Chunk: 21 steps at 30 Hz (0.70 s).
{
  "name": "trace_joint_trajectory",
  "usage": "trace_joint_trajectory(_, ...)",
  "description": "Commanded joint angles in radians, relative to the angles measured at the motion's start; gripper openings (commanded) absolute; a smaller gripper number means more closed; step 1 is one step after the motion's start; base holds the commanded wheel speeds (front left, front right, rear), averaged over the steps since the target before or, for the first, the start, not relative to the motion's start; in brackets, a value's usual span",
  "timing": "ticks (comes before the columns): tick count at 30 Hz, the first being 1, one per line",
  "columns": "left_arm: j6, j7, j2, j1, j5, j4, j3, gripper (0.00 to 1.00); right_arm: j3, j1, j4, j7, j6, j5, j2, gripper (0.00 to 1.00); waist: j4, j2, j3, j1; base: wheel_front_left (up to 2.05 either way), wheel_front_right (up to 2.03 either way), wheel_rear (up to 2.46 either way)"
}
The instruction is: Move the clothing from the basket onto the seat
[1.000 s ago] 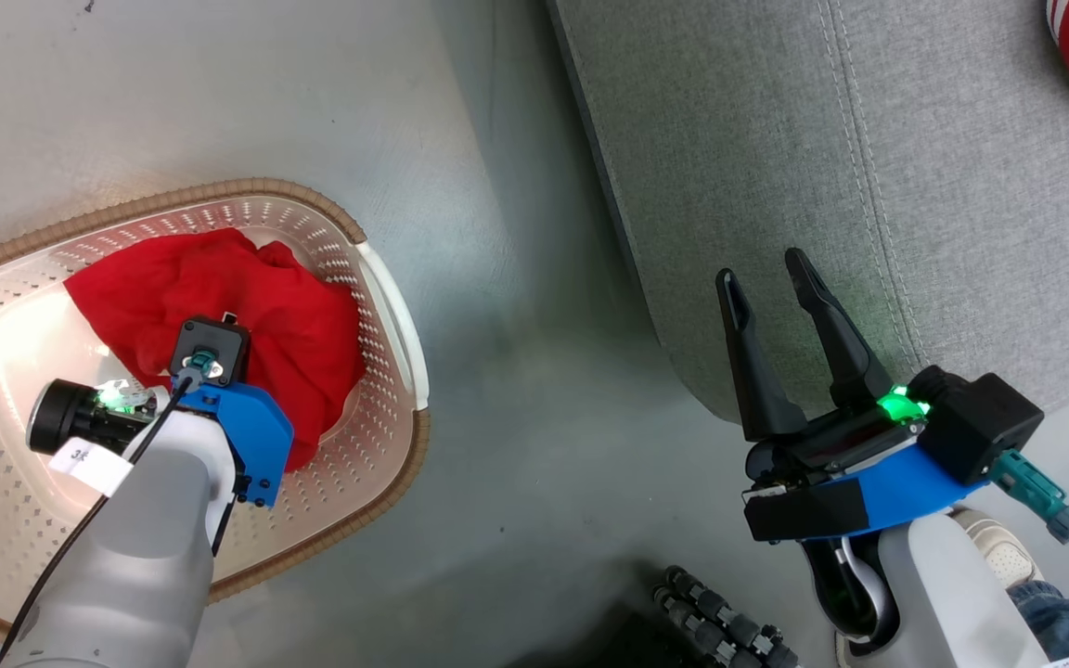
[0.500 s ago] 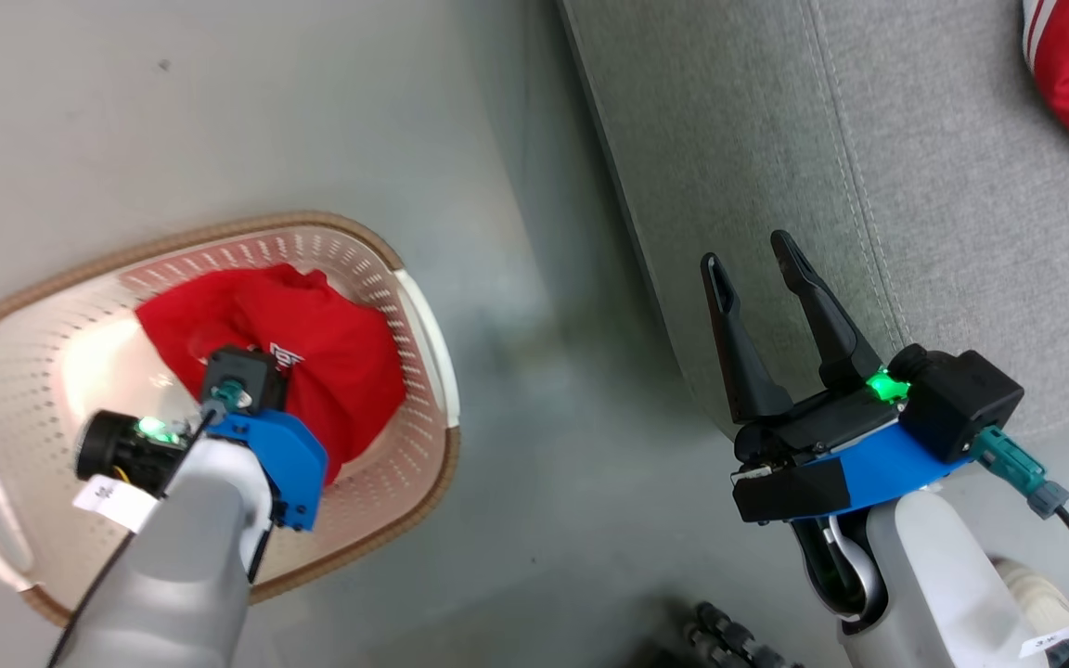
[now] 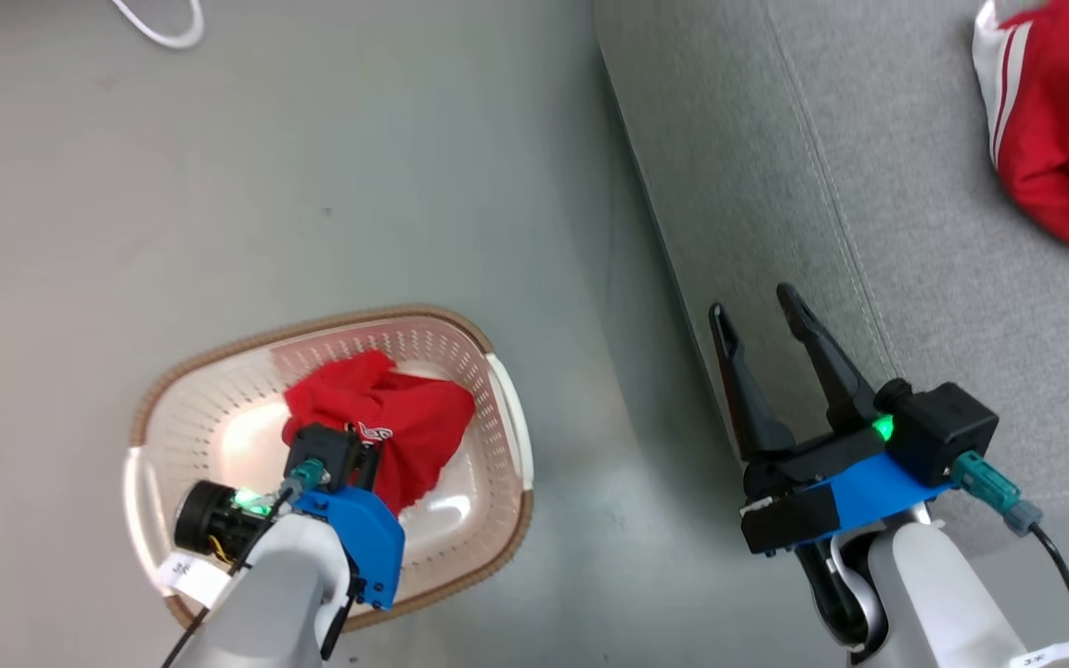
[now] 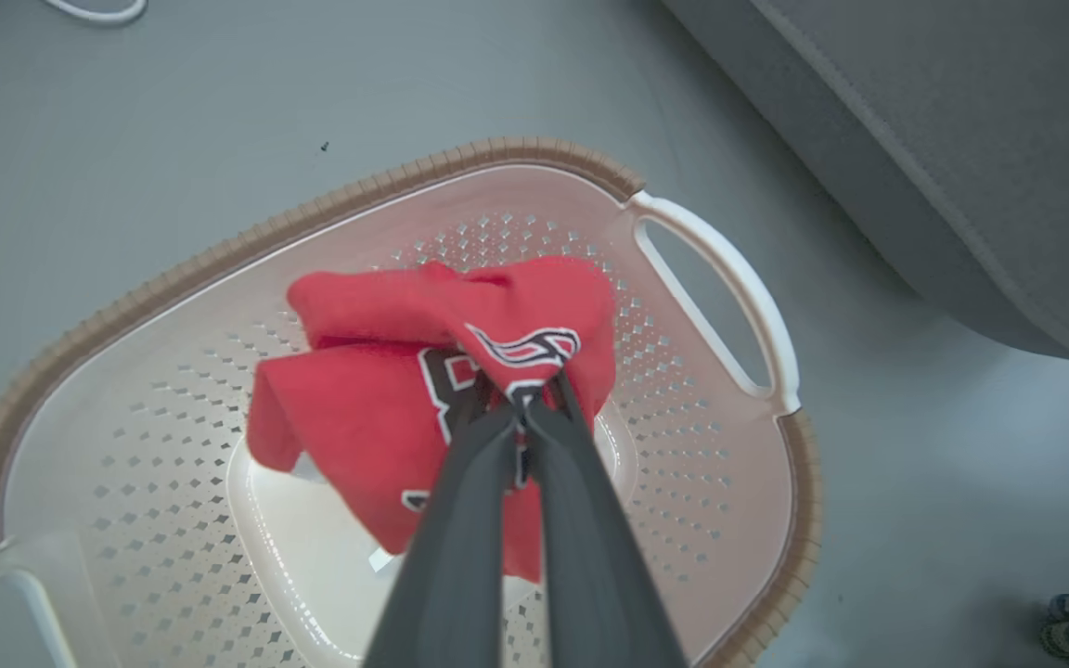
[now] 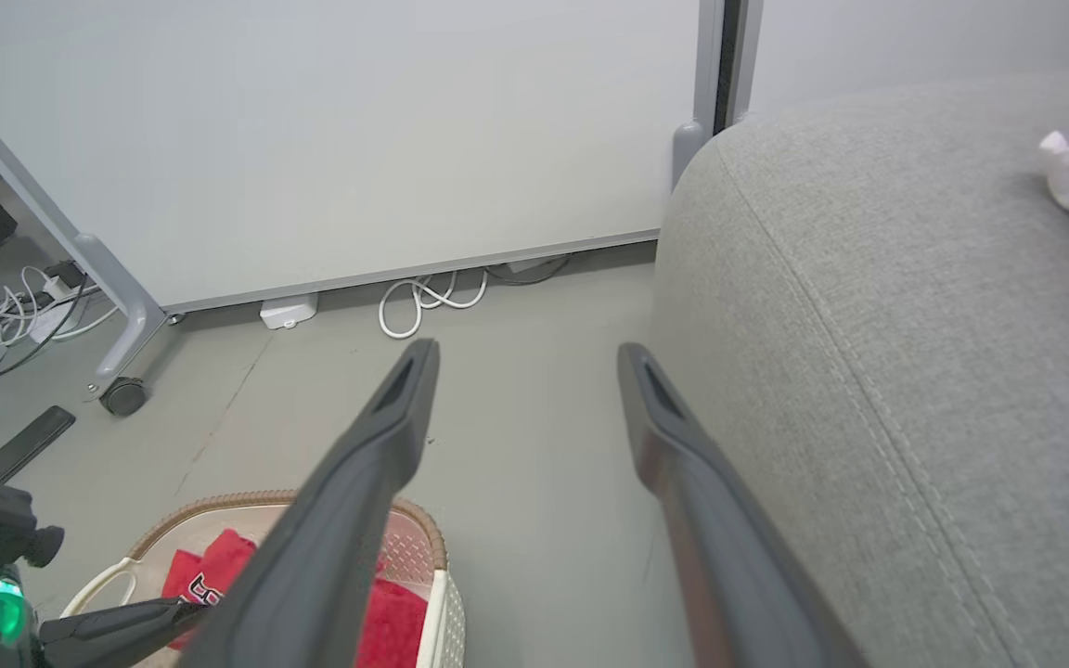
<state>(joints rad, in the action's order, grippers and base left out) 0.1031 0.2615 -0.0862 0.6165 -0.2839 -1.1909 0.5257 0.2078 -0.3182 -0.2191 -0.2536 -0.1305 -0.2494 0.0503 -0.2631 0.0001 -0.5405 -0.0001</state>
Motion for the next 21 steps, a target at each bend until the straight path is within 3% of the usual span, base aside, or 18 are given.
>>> trace_joint_trajectory(1, 0.005, 0.005, 0.004, -0.032, -0.004, 0.027, 0.004, 0.00, -0.003, 0.021, -0.007, 0.008, -0.001, 0.005, 0.000, 1.00, 0.059, -0.0001, 0.101, 0.0001, 0.00, 0.00, 0.00)
trace_joint_trajectory(21, 0.024, 0.005, 0.025, -0.190, 0.018, 0.297, 0.055, 0.00, -0.024, 0.164, 0.006, 0.095, -0.001, 0.032, 0.000, 1.00, 0.181, -0.0001, 0.384, 0.0001, 0.00, 0.00, 0.00)
